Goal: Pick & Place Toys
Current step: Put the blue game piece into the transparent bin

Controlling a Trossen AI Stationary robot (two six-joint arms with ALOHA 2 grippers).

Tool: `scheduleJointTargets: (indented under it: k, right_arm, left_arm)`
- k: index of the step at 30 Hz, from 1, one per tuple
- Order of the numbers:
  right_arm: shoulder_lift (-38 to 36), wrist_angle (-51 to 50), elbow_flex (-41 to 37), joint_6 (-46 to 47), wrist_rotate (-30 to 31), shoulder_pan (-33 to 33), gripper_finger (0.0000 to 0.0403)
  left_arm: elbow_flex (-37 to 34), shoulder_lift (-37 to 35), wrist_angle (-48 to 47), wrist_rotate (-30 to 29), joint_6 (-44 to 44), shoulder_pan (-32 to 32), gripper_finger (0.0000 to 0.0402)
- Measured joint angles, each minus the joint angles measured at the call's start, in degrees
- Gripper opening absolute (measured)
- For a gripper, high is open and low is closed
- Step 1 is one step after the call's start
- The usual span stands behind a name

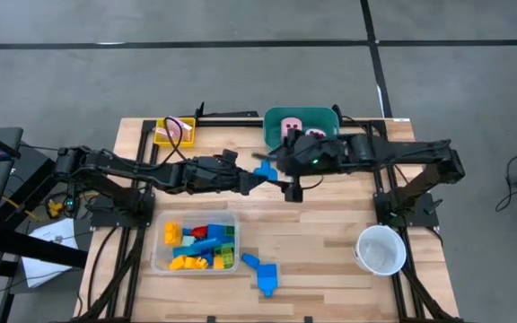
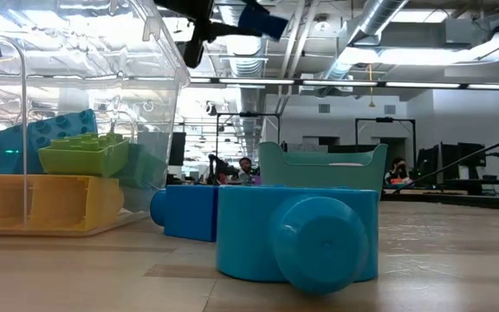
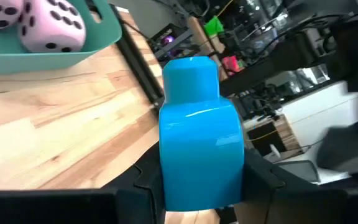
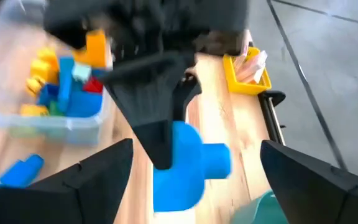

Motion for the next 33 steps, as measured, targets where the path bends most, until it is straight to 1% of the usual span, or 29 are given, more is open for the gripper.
scheduleJointTargets:
  k: [2,6,14,20,23,25,30,33]
  right_arm:
    - [-1.62,0.30,0.00,1.45,-0.35,-0.39,0.0349]
    - [-5.58,0.25,0.02,5.14,-0.16,-1.64,0.0357]
    - [-11.06,-1.75,0.02,11.06,0.08,-6.23,0.0358]
    - [-12.52,-4.36,0.02,11.53,0.09,-8.43,0.0358]
    - [-12.74,-5.11,0.02,11.53,0.08,-8.65,0.0358]
    - [-12.89,-4.93,0.02,11.53,0.07,-8.65,0.0358]
    - [-12.87,-4.89,0.02,11.54,0.07,-8.65,0.0358]
    - [-12.89,-4.69,0.02,11.55,0.07,-8.65,0.0358]
  left_arm:
    - [0.00,-0.11,-1.26,0.46,-0.10,0.00,0.0120]
    - [-0.03,-0.43,-3.47,4.52,-0.14,-0.02,0.0120]
    - [-0.04,-0.43,-8.54,16.26,1.02,-1.33,0.0120]
    - [-0.04,-0.43,-9.31,28.07,4.33,-4.31,0.0120]
    - [-0.04,-0.77,-9.93,32.12,4.69,-6.56,0.0120]
    - [-0.04,-1.53,-12.11,33.05,4.78,-8.04,0.0120]
    - [-0.09,-6.09,-22.21,33.05,4.63,-11.18,0.0120]
    - [-0.08,-10.41,-27.14,30.93,4.21,-12.34,0.0120]
